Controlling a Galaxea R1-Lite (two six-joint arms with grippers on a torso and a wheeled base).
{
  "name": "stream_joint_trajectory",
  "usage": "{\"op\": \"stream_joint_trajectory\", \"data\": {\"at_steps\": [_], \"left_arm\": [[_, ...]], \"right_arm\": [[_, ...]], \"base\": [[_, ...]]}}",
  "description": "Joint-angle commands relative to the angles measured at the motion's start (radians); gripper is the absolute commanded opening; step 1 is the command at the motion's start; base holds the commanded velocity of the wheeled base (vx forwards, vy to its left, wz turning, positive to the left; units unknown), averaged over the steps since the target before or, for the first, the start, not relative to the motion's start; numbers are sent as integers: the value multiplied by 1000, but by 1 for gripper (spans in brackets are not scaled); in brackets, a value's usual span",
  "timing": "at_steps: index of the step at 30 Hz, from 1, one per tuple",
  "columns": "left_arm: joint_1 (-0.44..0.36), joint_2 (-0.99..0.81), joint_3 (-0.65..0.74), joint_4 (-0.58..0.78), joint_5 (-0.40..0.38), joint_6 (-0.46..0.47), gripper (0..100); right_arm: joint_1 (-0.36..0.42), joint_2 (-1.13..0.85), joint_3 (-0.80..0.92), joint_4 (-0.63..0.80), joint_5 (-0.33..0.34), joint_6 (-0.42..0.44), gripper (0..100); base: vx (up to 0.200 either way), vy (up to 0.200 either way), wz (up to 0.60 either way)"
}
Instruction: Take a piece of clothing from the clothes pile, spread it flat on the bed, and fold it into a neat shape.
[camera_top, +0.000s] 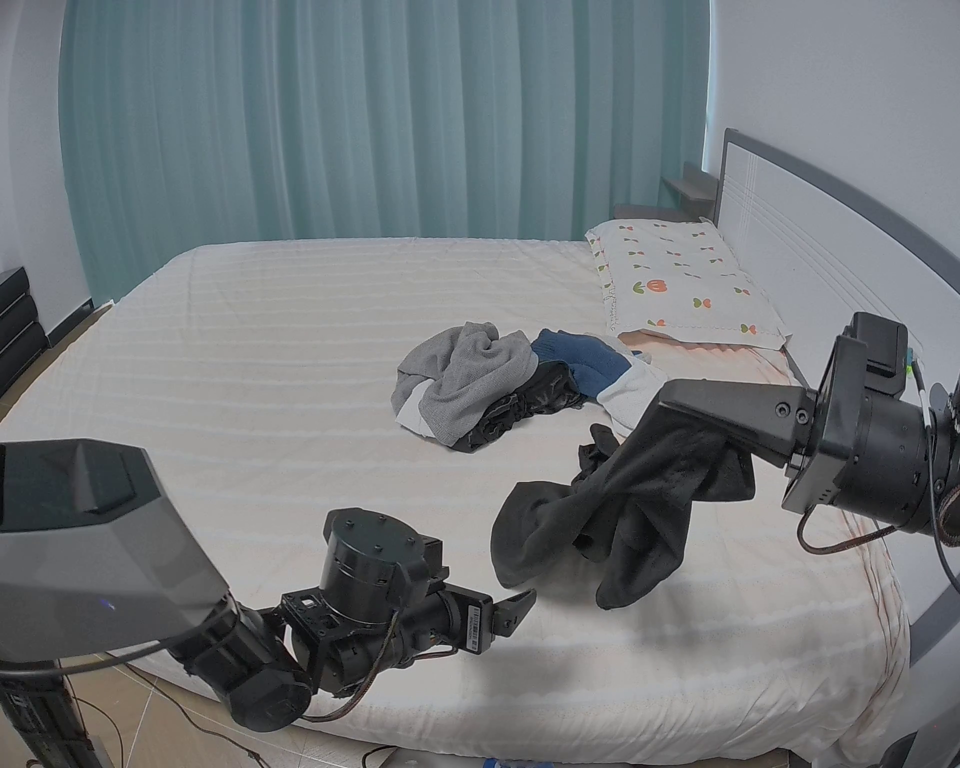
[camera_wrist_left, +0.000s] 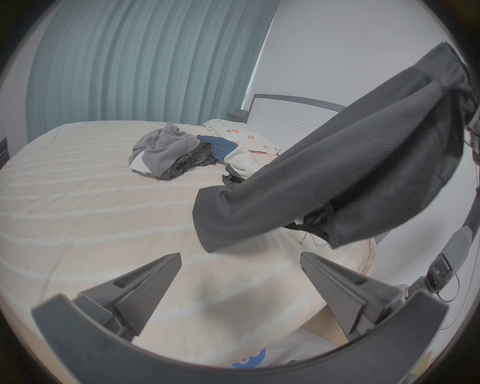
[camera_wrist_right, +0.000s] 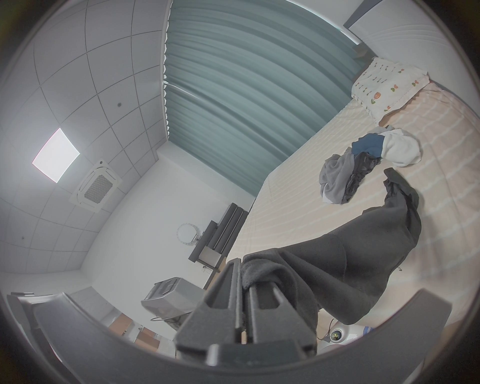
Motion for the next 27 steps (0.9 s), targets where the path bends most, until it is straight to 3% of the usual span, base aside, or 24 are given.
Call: {"op": "stream_joint_trajectory", "data": {"at_steps": [1, 5, 17, 27], "left_arm": [[-1, 63, -35, -12, 20, 0, 100], [2, 138, -106, -58, 80, -1, 100], [14, 269, -232, -87, 133, -14, 100], [37, 296, -298, -88, 141, -121, 100]], "right_arm": [[27, -1, -4, -4, -1, 0, 0], [44, -6, -17, -8, -1, 0, 0], [36, -18, -58, -34, -3, 2, 0], [-54, -14, -79, -34, 9, 6, 0]], "base": [[0, 0, 0], [0, 0, 0], [0, 0, 0], [0, 0, 0]]}}
